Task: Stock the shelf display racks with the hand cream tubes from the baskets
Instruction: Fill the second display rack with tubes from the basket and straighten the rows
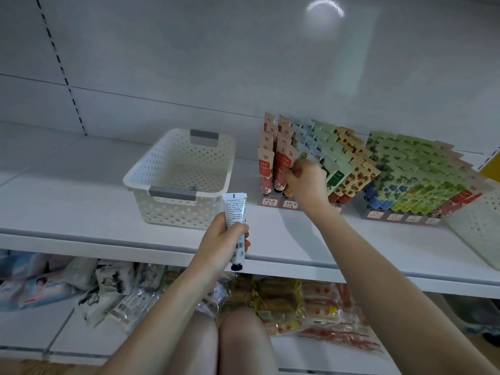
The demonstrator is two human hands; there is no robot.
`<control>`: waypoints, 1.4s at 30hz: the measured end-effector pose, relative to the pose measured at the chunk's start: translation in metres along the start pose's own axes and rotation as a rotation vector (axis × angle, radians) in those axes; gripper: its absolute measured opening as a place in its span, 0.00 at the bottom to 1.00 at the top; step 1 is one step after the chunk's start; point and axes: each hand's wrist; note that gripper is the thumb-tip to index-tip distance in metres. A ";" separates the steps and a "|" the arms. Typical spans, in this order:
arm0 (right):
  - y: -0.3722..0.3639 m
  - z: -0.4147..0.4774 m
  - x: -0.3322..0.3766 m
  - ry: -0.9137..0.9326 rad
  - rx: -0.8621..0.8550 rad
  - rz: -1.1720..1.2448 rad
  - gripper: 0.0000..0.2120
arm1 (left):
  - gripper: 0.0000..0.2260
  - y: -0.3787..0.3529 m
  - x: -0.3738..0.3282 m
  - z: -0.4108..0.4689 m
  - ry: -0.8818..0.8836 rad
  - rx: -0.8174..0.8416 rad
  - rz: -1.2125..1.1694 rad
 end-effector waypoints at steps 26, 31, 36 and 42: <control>0.001 0.005 0.000 0.030 0.054 -0.140 0.13 | 0.02 -0.001 0.000 -0.003 -0.082 0.018 0.032; 0.006 0.003 0.003 0.042 0.044 -0.147 0.15 | 0.03 -0.002 -0.002 -0.005 -0.094 0.027 0.021; 0.016 -0.007 0.008 0.084 0.033 0.004 0.11 | 0.05 -0.001 -0.005 -0.006 -0.107 0.032 0.001; 0.046 -0.052 0.025 0.102 0.349 0.319 0.10 | 0.08 -0.007 -0.016 -0.007 -0.196 -0.018 0.065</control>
Point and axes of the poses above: each hand's wrist, its own z-axis towards the middle knuckle, its own y-axis out of the back of the hand, x = y × z, and after that the axes turned 13 degrees about -y, right-handed
